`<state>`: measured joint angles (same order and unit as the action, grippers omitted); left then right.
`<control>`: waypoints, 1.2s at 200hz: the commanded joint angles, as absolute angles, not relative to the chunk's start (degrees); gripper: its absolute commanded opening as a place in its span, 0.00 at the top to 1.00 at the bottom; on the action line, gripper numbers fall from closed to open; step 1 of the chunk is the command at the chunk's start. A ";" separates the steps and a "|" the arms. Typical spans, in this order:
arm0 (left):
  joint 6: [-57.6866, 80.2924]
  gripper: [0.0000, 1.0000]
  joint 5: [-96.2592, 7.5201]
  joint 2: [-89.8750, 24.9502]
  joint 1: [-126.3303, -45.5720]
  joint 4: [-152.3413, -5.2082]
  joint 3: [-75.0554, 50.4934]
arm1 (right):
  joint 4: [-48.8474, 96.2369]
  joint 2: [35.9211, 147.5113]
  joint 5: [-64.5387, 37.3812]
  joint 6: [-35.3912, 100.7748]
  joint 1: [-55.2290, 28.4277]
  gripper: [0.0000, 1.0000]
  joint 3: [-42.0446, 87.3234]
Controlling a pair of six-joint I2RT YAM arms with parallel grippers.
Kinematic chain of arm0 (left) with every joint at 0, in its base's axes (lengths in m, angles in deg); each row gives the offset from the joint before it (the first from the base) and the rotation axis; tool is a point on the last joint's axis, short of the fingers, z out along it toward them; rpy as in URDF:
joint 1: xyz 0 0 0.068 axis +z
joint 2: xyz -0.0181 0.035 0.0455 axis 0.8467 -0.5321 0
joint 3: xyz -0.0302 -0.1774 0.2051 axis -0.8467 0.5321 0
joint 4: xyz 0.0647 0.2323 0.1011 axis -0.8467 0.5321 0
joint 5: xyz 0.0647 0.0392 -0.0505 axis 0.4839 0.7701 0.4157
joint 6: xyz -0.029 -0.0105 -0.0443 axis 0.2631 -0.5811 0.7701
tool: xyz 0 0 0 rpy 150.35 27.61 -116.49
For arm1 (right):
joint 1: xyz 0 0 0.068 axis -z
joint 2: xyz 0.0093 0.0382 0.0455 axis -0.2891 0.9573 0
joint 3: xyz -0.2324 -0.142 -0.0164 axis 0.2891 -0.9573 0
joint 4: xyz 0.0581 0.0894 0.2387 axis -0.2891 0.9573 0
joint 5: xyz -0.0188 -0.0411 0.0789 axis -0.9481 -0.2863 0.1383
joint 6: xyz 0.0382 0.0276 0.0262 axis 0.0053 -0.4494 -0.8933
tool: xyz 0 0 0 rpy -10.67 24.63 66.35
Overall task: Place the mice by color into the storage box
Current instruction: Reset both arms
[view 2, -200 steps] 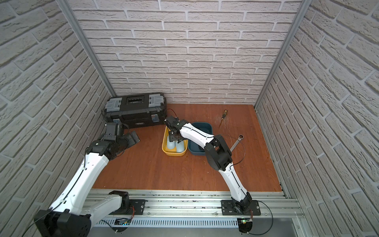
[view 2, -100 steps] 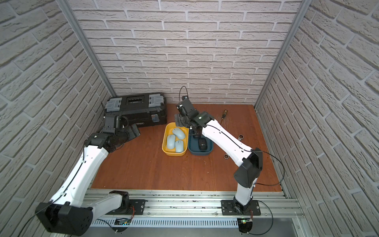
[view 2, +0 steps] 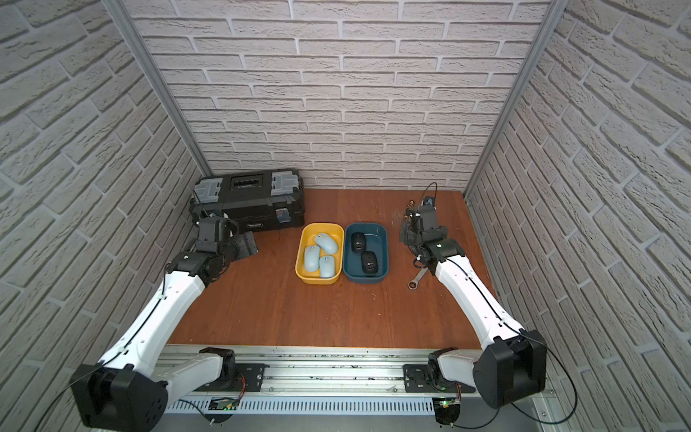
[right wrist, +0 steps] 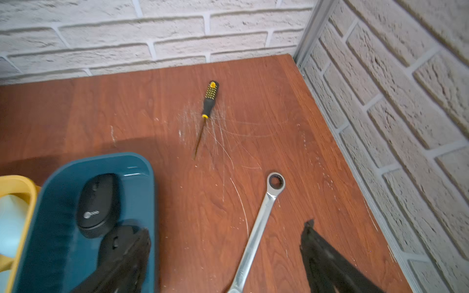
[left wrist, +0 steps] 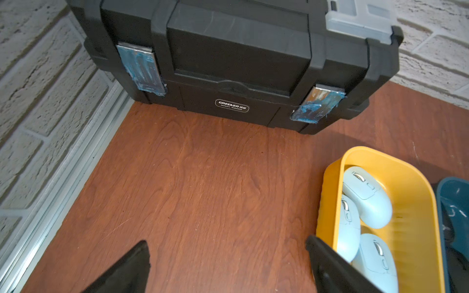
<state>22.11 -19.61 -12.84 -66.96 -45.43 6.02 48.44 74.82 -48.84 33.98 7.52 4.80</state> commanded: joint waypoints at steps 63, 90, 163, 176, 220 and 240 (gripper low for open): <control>11.97 0.02 -16.59 -20.44 -68.95 -67.67 14.43 | 26.27 69.92 -43.38 38.22 17.13 0.12 -11.59; 7.82 0.02 -16.68 -20.70 -68.57 -77.98 20.13 | 13.91 68.43 -41.18 41.50 17.98 0.12 -19.52; 2.25 0.02 -19.75 -24.92 -62.64 -92.75 25.83 | -2.81 81.80 -39.71 45.29 17.52 0.16 -24.31; -0.09 0.02 -20.08 -26.75 -61.89 -94.18 26.01 | -8.57 82.82 -40.07 46.08 17.42 0.16 -26.65; -0.76 0.02 -22.26 -29.77 -56.79 -105.62 30.89 | -15.37 85.00 -37.11 48.57 16.54 0.18 -29.17; -1.23 0.02 -24.75 -32.13 -56.09 -111.48 32.71 | -17.45 86.90 -35.46 49.41 16.45 0.20 -29.56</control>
